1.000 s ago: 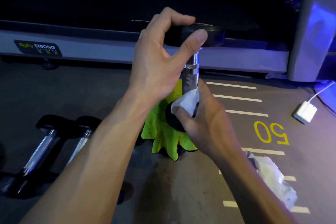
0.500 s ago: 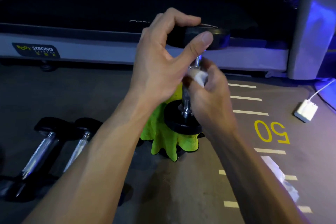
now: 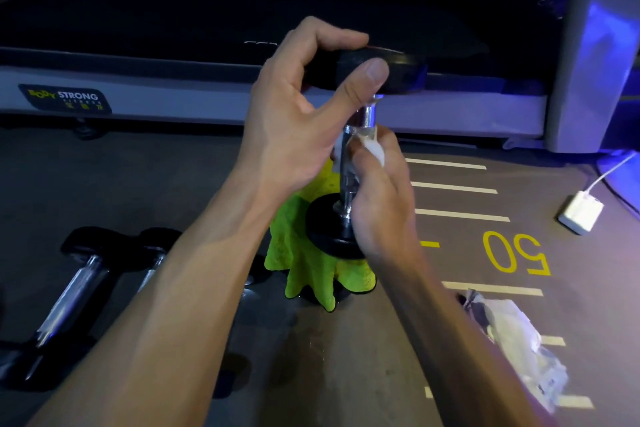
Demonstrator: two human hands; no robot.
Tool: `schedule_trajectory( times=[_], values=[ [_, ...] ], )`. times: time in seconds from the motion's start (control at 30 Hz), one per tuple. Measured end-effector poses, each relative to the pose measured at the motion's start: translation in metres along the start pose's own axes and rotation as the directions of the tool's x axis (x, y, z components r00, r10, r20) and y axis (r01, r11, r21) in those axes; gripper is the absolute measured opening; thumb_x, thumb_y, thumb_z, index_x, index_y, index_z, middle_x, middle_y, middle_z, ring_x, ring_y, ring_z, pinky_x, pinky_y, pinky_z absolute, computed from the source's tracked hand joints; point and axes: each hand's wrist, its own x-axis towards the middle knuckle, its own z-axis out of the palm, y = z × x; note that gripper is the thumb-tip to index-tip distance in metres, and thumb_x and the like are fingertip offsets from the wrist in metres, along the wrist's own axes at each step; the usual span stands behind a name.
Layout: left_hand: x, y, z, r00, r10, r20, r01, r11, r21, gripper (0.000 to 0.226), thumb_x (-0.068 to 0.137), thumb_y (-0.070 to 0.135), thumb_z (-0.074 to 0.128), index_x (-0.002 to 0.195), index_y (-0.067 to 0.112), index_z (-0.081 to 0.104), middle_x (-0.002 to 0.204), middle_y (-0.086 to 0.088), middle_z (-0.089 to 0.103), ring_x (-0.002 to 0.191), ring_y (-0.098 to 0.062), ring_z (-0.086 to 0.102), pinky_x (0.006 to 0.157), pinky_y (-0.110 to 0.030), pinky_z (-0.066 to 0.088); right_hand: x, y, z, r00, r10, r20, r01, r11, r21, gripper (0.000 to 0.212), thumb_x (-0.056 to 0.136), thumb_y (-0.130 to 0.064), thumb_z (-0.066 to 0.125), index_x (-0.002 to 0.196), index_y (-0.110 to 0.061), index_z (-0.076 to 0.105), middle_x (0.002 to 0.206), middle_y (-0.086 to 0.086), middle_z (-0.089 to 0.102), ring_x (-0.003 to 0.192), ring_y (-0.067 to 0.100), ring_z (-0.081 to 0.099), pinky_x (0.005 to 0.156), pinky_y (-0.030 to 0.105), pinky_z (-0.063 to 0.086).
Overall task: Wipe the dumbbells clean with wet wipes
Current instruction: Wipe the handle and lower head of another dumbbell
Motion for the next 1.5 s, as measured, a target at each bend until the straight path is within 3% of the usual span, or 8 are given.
schedule_trajectory(
  times=[0.17, 0.37, 0.57, 0.73, 0.9, 1.0, 1.17, 1.5],
  values=[
    [-0.001, 0.004, 0.004, 1.000, -0.014, -0.010, 0.014, 0.999, -0.035, 0.019, 0.095, 0.033, 0.076, 0.109, 0.025, 0.066, 0.101, 0.007, 0.069, 0.100, -0.010, 0.067, 0.094, -0.041, 0.055, 0.006, 0.005, 0.005, 0.980, -0.182, -0.081, 0.172, 0.978, -0.114, 0.018, 0.107, -0.026, 0.042, 0.098, -0.017, 0.056, 0.077, -0.009, 0.060, 0.069, 0.006, 0.053, 0.066, 0.040, 0.045],
    [0.001, 0.006, 0.002, 0.999, -0.026, 0.034, 0.029, 0.996, -0.089, 0.020, 0.098, 0.023, 0.074, 0.113, 0.013, 0.066, 0.094, 0.008, 0.066, 0.072, -0.017, 0.064, 0.062, -0.023, 0.051, 0.034, -0.017, 0.001, 0.975, 0.203, 0.089, -0.222, 0.884, 0.411, 0.038, 0.111, -0.033, 0.035, 0.100, -0.008, 0.062, 0.064, 0.007, 0.062, 0.056, 0.023, 0.053, 0.051, 0.029, 0.047],
    [0.002, 0.004, 0.003, 0.999, 0.004, 0.053, 0.001, 0.996, -0.086, 0.017, 0.098, 0.022, 0.073, 0.110, 0.017, 0.064, 0.095, 0.010, 0.065, 0.090, 0.002, 0.062, 0.083, -0.017, 0.047, 0.022, -0.008, 0.013, 0.986, -0.153, -0.071, 0.168, 0.927, 0.335, 0.022, 0.105, -0.009, 0.042, 0.089, -0.012, 0.058, 0.072, -0.006, 0.060, 0.071, 0.006, 0.055, 0.068, 0.021, 0.046],
    [-0.004, 0.008, 0.000, 0.998, -0.004, 0.059, 0.012, 0.991, -0.135, 0.017, 0.098, 0.018, 0.073, 0.112, 0.019, 0.062, 0.094, 0.004, 0.065, 0.067, -0.011, 0.060, 0.057, -0.020, 0.049, 0.037, -0.027, 0.008, 0.986, 0.158, 0.054, -0.166, 0.909, 0.381, 0.064, 0.105, -0.016, 0.032, 0.049, -0.016, 0.061, 0.048, 0.010, 0.051, 0.044, 0.023, 0.043, 0.045, 0.027, 0.035],
    [-0.001, 0.004, -0.003, 0.999, 0.015, 0.044, -0.012, 0.998, -0.064, 0.018, 0.098, 0.024, 0.073, 0.111, 0.016, 0.064, 0.100, 0.011, 0.067, 0.094, 0.003, 0.063, 0.087, -0.017, 0.047, 0.016, -0.027, 0.023, 0.988, -0.031, -0.151, 0.088, 0.918, 0.386, 0.023, 0.100, -0.011, 0.046, 0.095, -0.012, 0.068, 0.086, 0.001, 0.074, 0.085, 0.013, 0.068, 0.085, 0.032, 0.054],
    [0.001, 0.001, -0.004, 0.999, 0.027, 0.038, -0.026, 0.999, -0.035, 0.018, 0.099, 0.024, 0.072, 0.112, 0.015, 0.064, 0.103, 0.011, 0.066, 0.097, 0.004, 0.062, 0.089, -0.017, 0.047, 0.005, -0.027, 0.036, 0.971, -0.132, -0.198, 0.185, 0.943, 0.277, 0.034, 0.098, -0.018, 0.045, 0.129, -0.012, 0.060, 0.122, 0.006, 0.072, 0.117, 0.021, 0.066, 0.106, 0.048, 0.049],
    [0.003, -0.003, -0.014, 0.999, -0.005, 0.040, 0.009, 0.995, -0.099, 0.018, 0.101, 0.016, 0.068, 0.116, 0.008, 0.061, 0.100, 0.005, 0.064, 0.084, 0.006, 0.063, 0.075, -0.010, 0.049, 0.033, -0.016, 0.017, 0.978, -0.204, 0.041, 0.208, 0.955, -0.213, 0.029, 0.095, -0.028, 0.045, 0.110, -0.007, 0.060, 0.091, 0.002, 0.071, 0.084, 0.018, 0.068, 0.079, 0.039, 0.056],
    [0.002, 0.006, -0.005, 1.000, -0.003, 0.028, 0.005, 0.997, -0.081, 0.019, 0.098, 0.017, 0.073, 0.113, 0.008, 0.065, 0.090, 0.005, 0.061, 0.066, -0.004, 0.057, 0.058, -0.011, 0.047, 0.046, -0.022, 0.001, 0.963, -0.172, 0.206, 0.206, 0.965, -0.160, 0.030, 0.094, -0.009, 0.054, 0.065, -0.001, 0.055, 0.056, 0.016, 0.054, 0.047, 0.020, 0.054, 0.050, 0.026, 0.043]
  ],
)
